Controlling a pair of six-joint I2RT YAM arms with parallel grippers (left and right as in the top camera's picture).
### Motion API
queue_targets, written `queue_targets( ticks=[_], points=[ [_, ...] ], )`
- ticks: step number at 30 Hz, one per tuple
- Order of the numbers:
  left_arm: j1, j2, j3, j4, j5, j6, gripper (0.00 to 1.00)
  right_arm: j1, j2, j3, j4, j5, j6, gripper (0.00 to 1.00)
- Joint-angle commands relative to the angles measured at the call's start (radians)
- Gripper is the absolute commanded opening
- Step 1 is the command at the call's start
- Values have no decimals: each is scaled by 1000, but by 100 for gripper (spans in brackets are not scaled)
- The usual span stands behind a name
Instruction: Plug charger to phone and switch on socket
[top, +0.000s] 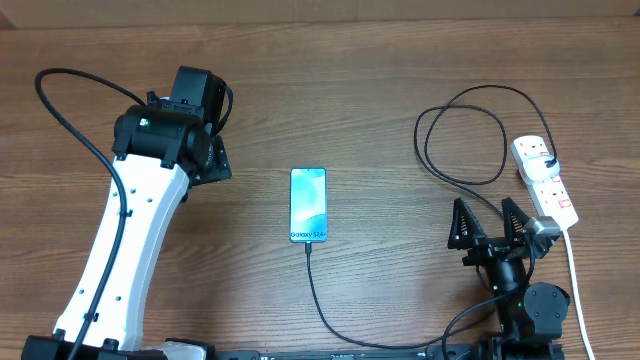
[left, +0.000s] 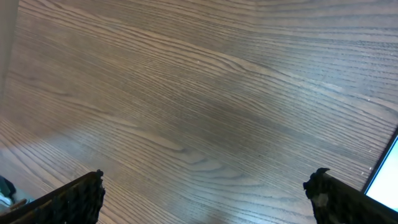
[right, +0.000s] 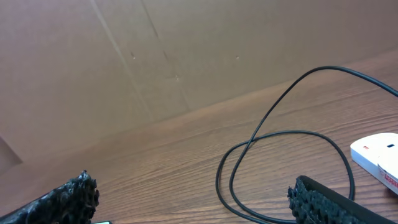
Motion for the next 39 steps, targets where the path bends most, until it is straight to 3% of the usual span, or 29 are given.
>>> queue_targets(
  ticks=[1,15,39],
  points=[
    [-3,-87,-2,2,-2,-24,100,3,-10,-11,4,14,3,100],
    [5,-556,-2,0,-3,-24,100,3,-10,-11,4,14,3,100],
    [64,-777,-2,-1,-3,-23,100,3,-10,-11,4,14,3,100]
  ],
)
